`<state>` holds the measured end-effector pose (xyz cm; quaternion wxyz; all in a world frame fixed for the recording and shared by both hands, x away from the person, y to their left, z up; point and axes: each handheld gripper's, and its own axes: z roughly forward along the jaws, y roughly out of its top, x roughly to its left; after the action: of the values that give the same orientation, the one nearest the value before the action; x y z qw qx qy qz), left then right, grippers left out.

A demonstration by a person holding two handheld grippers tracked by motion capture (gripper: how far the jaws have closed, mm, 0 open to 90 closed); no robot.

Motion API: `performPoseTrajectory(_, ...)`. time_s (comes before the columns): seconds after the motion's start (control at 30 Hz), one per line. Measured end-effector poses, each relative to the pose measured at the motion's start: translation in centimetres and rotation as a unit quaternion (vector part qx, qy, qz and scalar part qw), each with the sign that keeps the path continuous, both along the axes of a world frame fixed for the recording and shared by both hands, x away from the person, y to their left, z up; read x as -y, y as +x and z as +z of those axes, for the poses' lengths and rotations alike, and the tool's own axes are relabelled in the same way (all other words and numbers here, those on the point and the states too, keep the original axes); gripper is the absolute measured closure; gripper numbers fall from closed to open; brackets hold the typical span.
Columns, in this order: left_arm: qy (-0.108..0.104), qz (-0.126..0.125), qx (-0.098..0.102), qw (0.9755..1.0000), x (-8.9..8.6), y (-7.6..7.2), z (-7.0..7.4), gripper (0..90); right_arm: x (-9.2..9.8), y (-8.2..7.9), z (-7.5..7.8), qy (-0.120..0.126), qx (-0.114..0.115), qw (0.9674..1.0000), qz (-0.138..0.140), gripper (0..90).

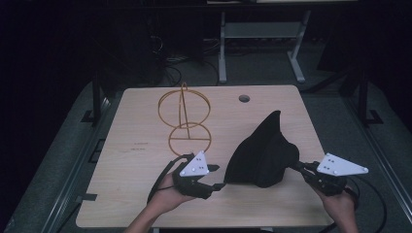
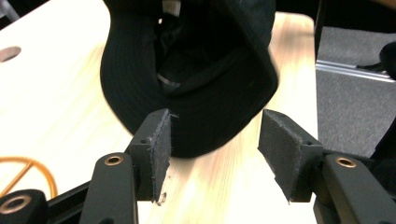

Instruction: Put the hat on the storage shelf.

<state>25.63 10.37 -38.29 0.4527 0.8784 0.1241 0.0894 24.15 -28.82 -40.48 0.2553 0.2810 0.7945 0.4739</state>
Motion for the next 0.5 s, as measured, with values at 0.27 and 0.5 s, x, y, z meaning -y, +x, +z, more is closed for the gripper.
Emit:
performPoseTrajectory(0.27,0.001,0.020,-0.006,0.9998,-2.0,-0.3,-1.3,43.1,-0.2,0.4,1.0,0.008,-0.003,1.0000,0.003,89.7)
performPoseTrajectory(0.5,0.000,0.040,-0.010,0.9991,-4.0,-0.4,-2.2,43.5,-0.4,0.9,1.9,0.029,0.001,0.9996,0.004,89.7)
